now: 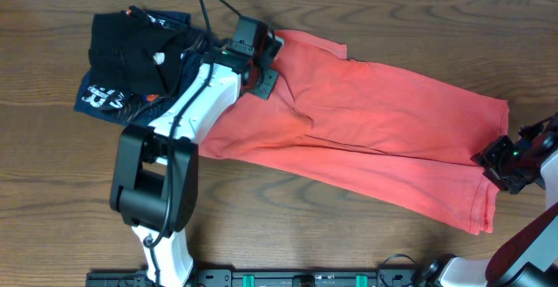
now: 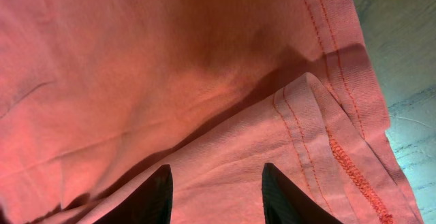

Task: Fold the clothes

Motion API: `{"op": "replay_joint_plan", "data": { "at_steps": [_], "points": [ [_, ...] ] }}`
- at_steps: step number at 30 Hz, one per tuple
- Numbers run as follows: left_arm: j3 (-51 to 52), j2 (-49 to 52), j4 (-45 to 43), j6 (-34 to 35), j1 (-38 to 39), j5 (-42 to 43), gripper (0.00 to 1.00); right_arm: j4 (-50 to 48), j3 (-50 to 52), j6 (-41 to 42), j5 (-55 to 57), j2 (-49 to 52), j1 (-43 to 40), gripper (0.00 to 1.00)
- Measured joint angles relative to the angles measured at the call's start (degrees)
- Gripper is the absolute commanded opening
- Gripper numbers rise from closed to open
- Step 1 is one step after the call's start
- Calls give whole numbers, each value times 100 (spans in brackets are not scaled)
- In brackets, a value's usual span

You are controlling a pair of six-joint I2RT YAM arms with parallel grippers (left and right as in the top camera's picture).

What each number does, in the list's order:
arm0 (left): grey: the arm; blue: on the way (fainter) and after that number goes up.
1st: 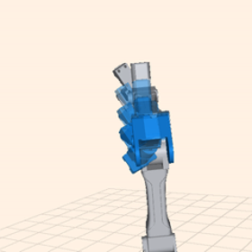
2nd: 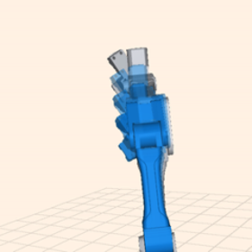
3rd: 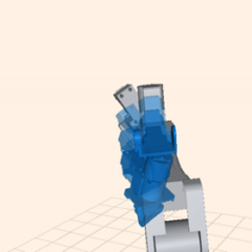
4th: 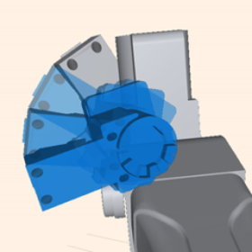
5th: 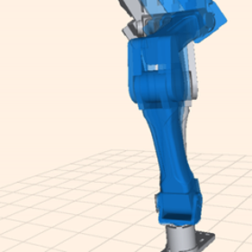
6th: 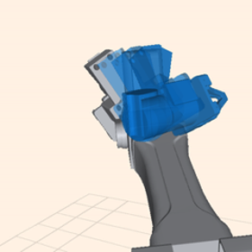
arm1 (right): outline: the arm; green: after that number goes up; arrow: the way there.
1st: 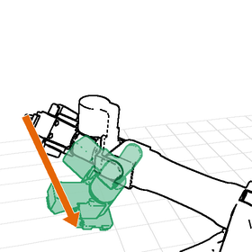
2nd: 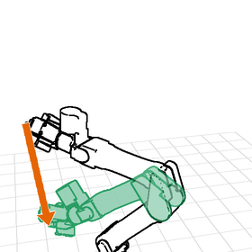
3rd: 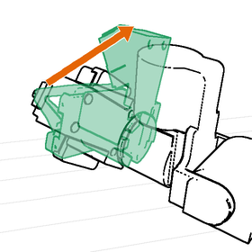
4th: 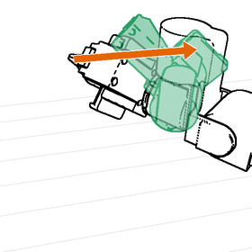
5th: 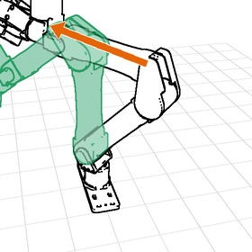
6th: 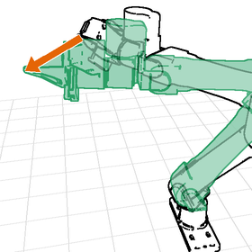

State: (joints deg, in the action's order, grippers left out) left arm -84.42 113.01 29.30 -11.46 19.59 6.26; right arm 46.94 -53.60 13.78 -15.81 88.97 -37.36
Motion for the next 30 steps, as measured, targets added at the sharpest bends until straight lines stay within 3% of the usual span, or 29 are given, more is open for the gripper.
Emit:
{"op": "replay_joint_plan", "data": {
  "at_steps": [12, 13, 16, 17, 22, 24, 27, 30],
  "points": [
    [-35, 151, -575, -63, -2, 0, 7, 11, 0, 0, 0, 0, 0, 41],
    [-35, 199, -610, -63, -4, 0, 12, 11, 0, 0, 0, 0, 0, 41],
    [-35, 289, -636, -92, -9, 2, 57, 13, 0, 0, 0, 0, 0, 41],
    [-35, 299, -625, -92, -9, 0, 63, 13, 0, 0, -2, 0, 0, 41],
    [-66, 302, -103, -92, -28, -160, 72, -7, 0, -2, -2, 0, 0, 43],
    [-94, 299, 378, -79, -70, -258, 73, 4, 0, 0, 2, 0, 0, 47],
    [-122, 260, 1117, -31, -179, -354, 79, 201, -2, 4, 264, 0, 0, 61],
    [-136, 179, 1788, 120, -313, -411, 81, 393, -2, 229, 909, 0, -2, 63]
  ]
}}
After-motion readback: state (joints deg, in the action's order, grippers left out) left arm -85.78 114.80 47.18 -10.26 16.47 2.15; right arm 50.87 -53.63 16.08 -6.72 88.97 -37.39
